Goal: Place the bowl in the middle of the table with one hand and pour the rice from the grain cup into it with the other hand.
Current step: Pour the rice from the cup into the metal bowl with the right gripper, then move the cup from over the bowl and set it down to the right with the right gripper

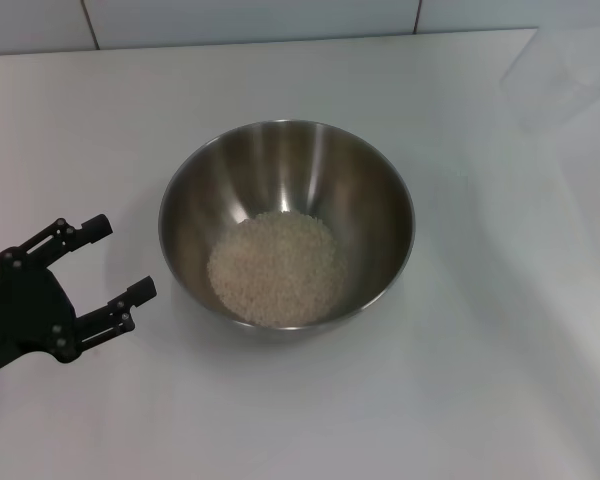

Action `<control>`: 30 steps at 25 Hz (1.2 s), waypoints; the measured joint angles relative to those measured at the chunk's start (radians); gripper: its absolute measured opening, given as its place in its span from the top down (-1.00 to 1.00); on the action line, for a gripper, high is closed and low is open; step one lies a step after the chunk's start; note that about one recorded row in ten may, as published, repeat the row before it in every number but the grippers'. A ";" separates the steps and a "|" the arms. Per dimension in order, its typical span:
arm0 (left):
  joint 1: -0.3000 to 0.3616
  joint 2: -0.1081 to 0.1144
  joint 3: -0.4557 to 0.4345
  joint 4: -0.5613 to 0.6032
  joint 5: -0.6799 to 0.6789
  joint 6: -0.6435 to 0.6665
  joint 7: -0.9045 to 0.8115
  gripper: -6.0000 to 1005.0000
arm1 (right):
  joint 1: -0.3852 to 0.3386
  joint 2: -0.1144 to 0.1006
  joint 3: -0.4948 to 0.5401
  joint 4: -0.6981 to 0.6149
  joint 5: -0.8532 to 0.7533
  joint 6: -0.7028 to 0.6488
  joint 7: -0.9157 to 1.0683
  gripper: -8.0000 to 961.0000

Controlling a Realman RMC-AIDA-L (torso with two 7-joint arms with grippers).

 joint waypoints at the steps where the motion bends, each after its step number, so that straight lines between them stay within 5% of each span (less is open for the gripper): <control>1: 0.000 0.000 0.000 0.000 0.001 0.001 0.000 -0.61 | 0.003 0.000 0.000 0.007 0.003 -0.007 -0.004 0.87; 7: 0.001 -0.001 0.000 0.000 0.003 0.005 0.000 -0.61 | 0.026 -0.002 -0.005 0.038 0.005 -0.012 -0.023 0.87; 17: 0.005 -0.002 0.004 0.000 0.000 0.007 0.000 -0.61 | 0.184 -0.006 0.001 0.290 0.005 0.007 -0.116 0.87; 30: -0.001 -0.002 0.006 0.002 0.004 0.007 0.000 -0.61 | 0.225 -0.009 -0.037 0.343 -0.014 0.129 -0.130 0.86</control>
